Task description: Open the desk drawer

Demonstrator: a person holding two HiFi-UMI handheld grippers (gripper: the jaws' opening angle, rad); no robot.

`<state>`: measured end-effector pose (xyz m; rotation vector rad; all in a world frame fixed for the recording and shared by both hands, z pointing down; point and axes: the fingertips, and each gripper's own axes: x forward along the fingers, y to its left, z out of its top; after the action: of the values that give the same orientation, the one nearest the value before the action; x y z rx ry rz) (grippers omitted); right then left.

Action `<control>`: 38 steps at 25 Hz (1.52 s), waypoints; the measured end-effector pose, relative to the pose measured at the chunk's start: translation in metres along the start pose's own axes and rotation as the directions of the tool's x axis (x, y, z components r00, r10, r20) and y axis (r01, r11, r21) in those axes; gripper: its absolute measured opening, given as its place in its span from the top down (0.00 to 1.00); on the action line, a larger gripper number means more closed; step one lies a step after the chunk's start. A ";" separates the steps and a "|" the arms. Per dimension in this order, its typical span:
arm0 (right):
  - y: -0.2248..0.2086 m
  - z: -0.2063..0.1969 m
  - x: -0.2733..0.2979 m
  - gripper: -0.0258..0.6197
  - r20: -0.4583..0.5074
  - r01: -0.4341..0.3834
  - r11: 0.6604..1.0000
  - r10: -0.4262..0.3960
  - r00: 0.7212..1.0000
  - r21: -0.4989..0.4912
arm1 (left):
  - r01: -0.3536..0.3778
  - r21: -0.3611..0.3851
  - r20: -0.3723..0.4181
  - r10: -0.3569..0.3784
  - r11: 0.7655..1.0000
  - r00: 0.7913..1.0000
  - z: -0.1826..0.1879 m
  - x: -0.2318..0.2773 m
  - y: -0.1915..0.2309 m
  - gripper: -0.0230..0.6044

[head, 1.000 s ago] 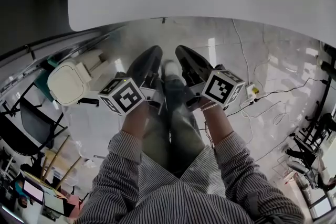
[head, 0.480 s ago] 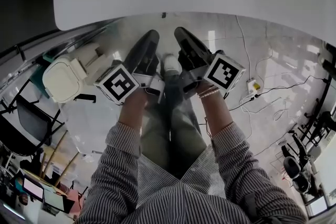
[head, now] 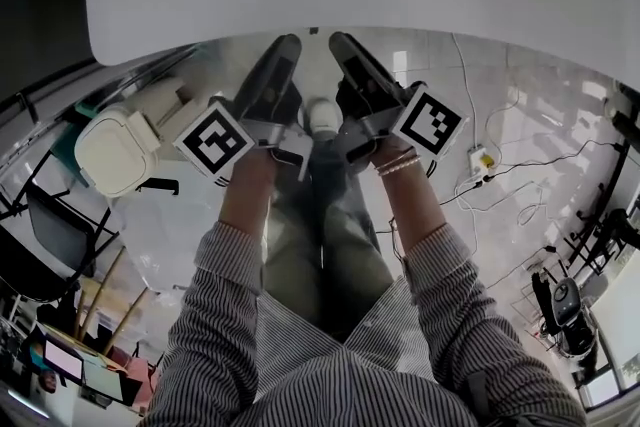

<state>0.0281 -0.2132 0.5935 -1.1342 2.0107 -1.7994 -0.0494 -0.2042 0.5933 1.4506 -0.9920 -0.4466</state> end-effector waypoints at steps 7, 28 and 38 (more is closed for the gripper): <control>-0.001 0.007 0.012 0.72 0.005 -0.033 0.999 0.033 0.999 0.007 | 0.006 -0.032 0.007 -0.006 0.999 1.000 0.005 0.012 0.005 0.75; -0.013 0.011 0.040 0.88 0.099 -0.134 0.975 0.117 0.988 0.180 | 0.084 -0.078 0.056 -0.080 0.993 0.995 0.021 0.025 0.014 0.86; -0.013 0.016 0.036 0.90 0.169 -0.163 0.967 0.130 0.977 0.195 | 0.116 -0.125 0.105 -0.103 0.985 0.989 0.019 0.029 0.011 0.89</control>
<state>0.0190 -0.2480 0.6137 -1.0014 1.7252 -1.7413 -0.0516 -0.2367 0.6084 1.3793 -0.9453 -0.6569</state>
